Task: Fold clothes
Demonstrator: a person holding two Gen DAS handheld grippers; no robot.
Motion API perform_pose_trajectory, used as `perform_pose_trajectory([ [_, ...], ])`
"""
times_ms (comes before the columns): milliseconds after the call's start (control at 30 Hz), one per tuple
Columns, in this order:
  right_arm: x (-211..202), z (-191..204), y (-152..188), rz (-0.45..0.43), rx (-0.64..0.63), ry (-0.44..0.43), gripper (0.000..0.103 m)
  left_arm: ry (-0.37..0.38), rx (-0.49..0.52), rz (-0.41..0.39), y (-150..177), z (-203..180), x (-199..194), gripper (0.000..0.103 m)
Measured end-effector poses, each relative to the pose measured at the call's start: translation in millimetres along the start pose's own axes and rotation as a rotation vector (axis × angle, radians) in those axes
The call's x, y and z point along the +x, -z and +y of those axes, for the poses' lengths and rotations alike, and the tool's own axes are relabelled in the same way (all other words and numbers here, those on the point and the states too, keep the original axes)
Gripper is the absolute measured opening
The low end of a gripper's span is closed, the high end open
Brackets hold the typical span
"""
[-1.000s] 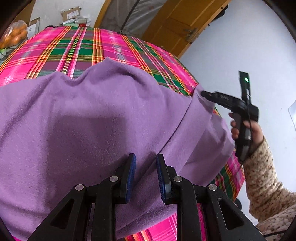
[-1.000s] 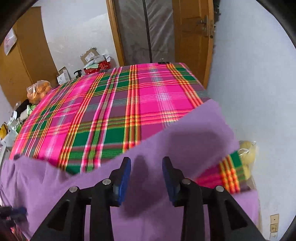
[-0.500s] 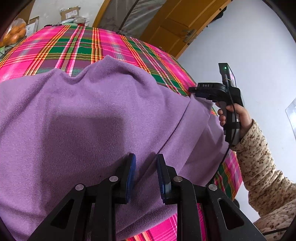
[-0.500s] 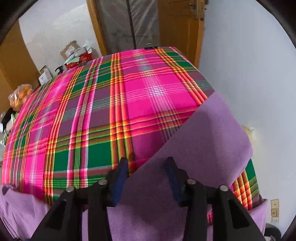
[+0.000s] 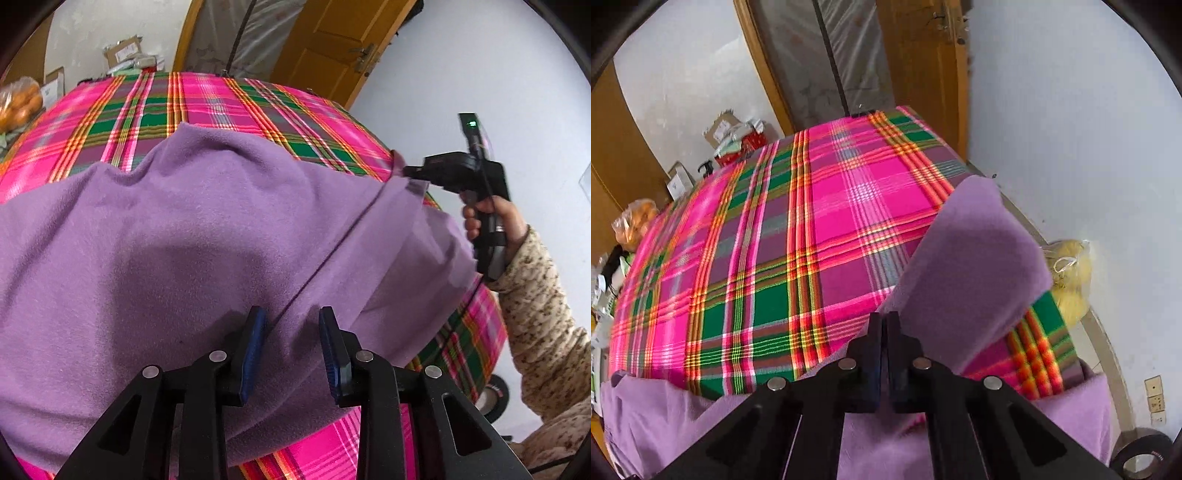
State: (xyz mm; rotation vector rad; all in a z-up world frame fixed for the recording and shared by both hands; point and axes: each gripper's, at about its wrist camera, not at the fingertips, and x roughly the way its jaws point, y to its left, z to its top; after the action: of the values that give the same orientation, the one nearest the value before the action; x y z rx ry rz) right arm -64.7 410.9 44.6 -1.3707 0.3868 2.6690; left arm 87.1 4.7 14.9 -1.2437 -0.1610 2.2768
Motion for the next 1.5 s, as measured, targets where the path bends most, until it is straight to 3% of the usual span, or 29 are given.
perform_pose_trajectory([
  [267,-44.8,-27.1,18.7,-0.099,0.067,-0.043,0.002,-0.073,0.059,-0.004,-1.7,-8.3,4.2,0.031],
  [533,-65.7,-55.2,45.4,-0.141,0.149,-0.067,0.002,-0.132,0.136,-0.002,1.3,-22.1,6.2,0.031],
  [867,-89.0,-85.1,84.2,-0.21,0.236,-0.06,0.002,-0.14,0.158,-0.006,-5.0,-29.2,12.7,0.031],
  [1033,-81.8,-95.4,94.5,-0.192,0.261,-0.068,0.002,-0.153,0.182,-0.011,-2.3,-34.5,12.1,0.031],
  [1267,-67.5,-104.4,103.5,-0.147,0.271,-0.083,0.004,-0.125,0.209,-0.016,-7.7,-39.5,10.5,0.031],
  [1400,-68.5,-102.0,96.8,-0.155,0.233,-0.086,0.004,-0.058,0.24,0.002,-13.8,-46.4,14.1,0.031],
  [1500,-66.8,-98.3,90.0,-0.151,0.205,-0.076,0.016,-0.021,0.258,0.023,-16.0,-52.0,19.1,0.031],
])
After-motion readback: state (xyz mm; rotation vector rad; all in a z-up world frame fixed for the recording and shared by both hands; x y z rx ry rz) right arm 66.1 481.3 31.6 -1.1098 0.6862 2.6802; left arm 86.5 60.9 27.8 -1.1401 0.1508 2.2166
